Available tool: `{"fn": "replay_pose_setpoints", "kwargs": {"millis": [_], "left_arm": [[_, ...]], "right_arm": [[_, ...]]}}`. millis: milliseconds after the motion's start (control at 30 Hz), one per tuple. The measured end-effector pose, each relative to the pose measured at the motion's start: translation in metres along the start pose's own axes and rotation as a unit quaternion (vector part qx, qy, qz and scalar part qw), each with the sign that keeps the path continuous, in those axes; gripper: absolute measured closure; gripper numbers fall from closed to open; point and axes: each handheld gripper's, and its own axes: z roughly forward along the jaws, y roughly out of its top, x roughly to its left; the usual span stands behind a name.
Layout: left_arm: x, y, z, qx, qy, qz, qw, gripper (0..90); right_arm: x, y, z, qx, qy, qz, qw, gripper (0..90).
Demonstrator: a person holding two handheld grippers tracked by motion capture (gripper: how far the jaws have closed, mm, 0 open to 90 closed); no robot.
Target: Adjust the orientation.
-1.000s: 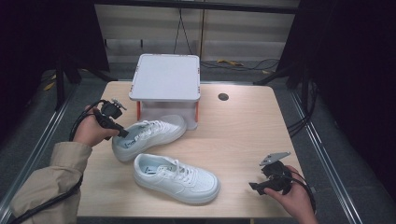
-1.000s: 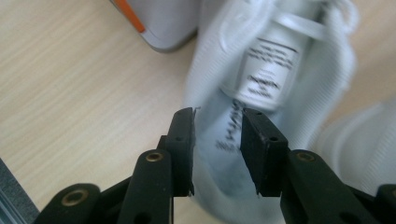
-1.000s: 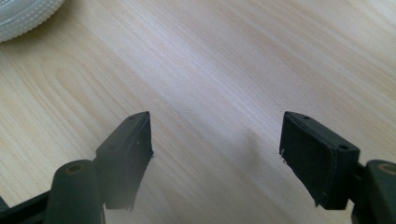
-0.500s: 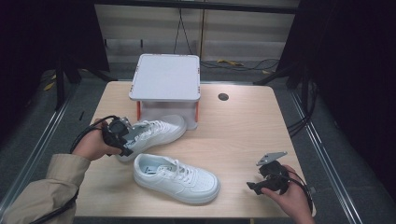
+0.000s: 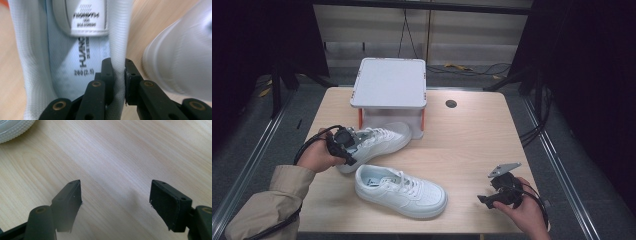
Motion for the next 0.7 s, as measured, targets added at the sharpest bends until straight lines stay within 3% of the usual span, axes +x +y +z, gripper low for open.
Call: {"fn": "replay_pose_setpoints", "kwargs": {"millis": [200, 267, 300, 367, 433, 467, 533, 600, 667, 700], "left_arm": [[-0.008, 0.014, -0.015, -0.022, 0.014, 0.016, 0.9995, 82.1], [-0.009, 0.020, -0.020, -0.043, 0.017, -0.007, 0.9989, 82.2], [-0.009, 0.020, -0.020, -0.043, 0.017, -0.007, 0.9989, 82.2], [-0.005, 0.027, -0.021, -0.056, 0.034, -0.040, 0.9971, 81.9], [-0.003, 0.030, -0.020, -0.062, 0.042, -0.047, 0.9961, 81.1], [-0.001, 0.037, -0.015, -0.070, 0.044, -0.067, 0.9943, 81.1], [-0.001, 0.042, -0.011, -0.072, 0.048, -0.065, 0.9941, 80.2], [-0.006, 0.058, 0.007, -0.061, 0.068, -0.064, 0.9938, 79.9], [-0.008, 0.065, 0.019, -0.049, 0.069, -0.064, 0.9943, 79.5], [-0.010, 0.067, 0.024, -0.060, 0.062, -0.064, 0.9943, 78.3]], "right_arm": [[0.001, 0.001, 0.001, 0.001, 0.001, -0.006, 1.0000, 25.7], [0.002, 0.001, -0.002, -0.001, -0.002, -0.004, 1.0000, 25.7], [0.002, 0.001, -0.002, -0.001, -0.002, -0.004, 1.0000, 25.7], [0.001, 0.001, -0.003, -0.005, -0.002, -0.004, 1.0000, 25.8], [0.000, 0.001, -0.003, -0.006, -0.002, -0.005, 1.0000, 25.9], [0.000, 0.000, -0.003, -0.004, -0.001, -0.003, 1.0000, 26.0], [-0.001, 0.000, -0.002, -0.004, -0.002, -0.003, 1.0000, 26.0], [-0.001, 0.000, -0.001, -0.002, -0.003, -0.002, 1.0000, 26.0], [-0.001, 0.000, -0.001, -0.003, -0.002, -0.004, 1.0000, 26.0], [-0.001, 0.000, -0.001, -0.002, -0.001, -0.005, 1.0000, 26.0]]}}
